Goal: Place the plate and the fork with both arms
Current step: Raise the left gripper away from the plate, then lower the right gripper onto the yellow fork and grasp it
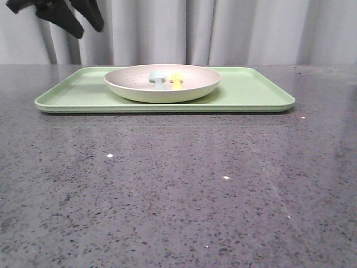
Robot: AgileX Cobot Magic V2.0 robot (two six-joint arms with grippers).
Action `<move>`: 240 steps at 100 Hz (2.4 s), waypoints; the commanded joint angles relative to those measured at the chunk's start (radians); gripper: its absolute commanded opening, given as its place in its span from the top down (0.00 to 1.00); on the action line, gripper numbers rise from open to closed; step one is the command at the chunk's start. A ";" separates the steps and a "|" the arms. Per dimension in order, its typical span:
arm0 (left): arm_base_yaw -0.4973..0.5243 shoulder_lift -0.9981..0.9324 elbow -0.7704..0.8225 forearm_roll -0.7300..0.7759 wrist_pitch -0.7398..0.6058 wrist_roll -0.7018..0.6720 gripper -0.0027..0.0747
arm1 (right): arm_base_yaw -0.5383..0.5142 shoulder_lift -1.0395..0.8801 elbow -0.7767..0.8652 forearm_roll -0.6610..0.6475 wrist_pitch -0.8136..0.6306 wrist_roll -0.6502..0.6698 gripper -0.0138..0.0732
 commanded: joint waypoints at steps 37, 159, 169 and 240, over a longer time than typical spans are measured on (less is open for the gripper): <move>-0.009 -0.449 0.376 0.106 -0.251 0.002 0.58 | 0.081 0.273 -0.350 0.021 0.048 -0.012 0.33; -0.009 -1.154 0.989 0.147 -0.325 0.002 0.58 | 0.476 1.118 -1.274 0.058 0.285 0.001 0.33; -0.009 -1.154 0.989 0.147 -0.325 0.002 0.58 | 0.484 1.197 -1.361 0.072 0.316 0.007 0.33; -0.009 -1.154 0.989 0.145 -0.323 0.002 0.58 | 0.495 1.492 -1.581 0.133 0.426 0.056 0.33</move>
